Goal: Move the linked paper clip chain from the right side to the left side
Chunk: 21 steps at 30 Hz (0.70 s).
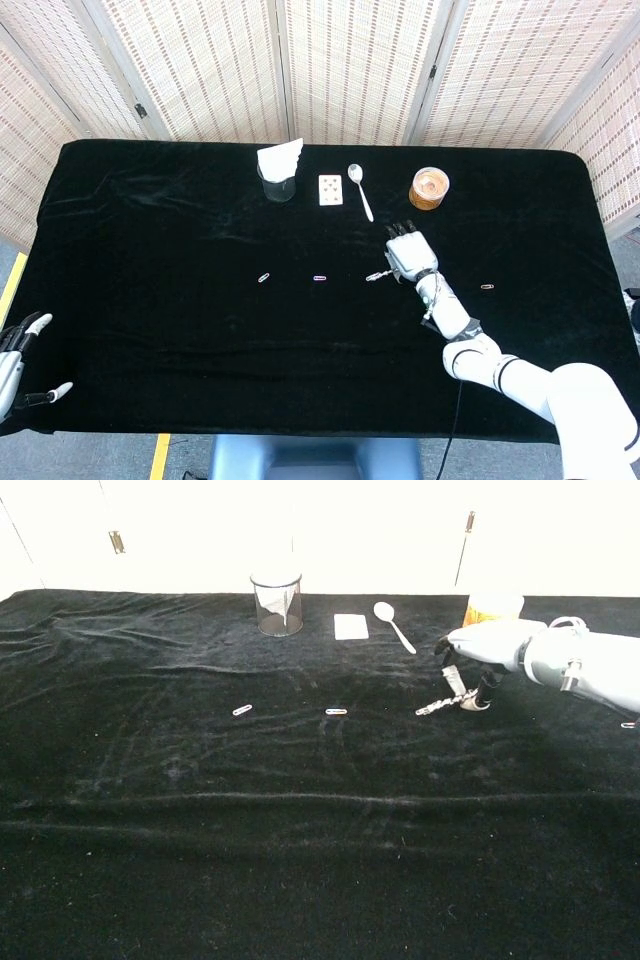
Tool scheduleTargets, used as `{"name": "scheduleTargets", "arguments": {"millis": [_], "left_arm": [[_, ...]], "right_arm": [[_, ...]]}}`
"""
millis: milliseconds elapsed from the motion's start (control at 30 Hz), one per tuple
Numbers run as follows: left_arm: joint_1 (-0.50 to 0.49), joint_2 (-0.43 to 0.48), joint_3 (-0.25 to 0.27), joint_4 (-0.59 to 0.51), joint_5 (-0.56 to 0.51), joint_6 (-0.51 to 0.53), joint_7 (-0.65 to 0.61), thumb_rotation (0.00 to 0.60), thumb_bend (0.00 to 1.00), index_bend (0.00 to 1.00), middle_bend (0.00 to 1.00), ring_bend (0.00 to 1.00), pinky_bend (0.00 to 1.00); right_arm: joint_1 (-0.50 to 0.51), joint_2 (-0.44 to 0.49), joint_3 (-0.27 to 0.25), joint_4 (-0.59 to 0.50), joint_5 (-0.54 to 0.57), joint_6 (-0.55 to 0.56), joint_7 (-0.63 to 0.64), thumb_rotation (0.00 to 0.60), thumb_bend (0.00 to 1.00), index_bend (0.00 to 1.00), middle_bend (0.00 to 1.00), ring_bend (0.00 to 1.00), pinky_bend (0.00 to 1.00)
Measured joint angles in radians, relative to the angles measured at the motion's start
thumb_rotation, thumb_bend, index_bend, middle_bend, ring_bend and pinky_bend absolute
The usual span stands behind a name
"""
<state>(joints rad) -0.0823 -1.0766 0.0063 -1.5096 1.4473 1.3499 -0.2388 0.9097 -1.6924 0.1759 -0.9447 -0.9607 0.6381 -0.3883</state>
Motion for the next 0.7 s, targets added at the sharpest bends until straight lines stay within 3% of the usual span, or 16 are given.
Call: {"name": "scheduleTargets", "arguments": {"millis": [233, 700], "left_arm": [[0.004, -0.002, 0.000, -0.002, 0.002, 0.009, 0.007, 0.600, 0.15, 0.00, 0.06, 0.12, 0.10], [0.000, -0.009, -0.005, -0.011, -0.012, -0.003, 0.033, 0.600, 0.15, 0.00, 0.06, 0.12, 0.10]], "right_arm": [[-0.013, 0.021, 0.000, -0.058, -0.029, 0.034, 0.023, 0.600, 0.41, 0.77, 0.13, 0.07, 0.00], [-0.078, 0.198, -0.048, -0.520, -0.136, 0.183, -0.032, 0.600, 0.41, 0.77, 0.12, 0.07, 0.00]]}}
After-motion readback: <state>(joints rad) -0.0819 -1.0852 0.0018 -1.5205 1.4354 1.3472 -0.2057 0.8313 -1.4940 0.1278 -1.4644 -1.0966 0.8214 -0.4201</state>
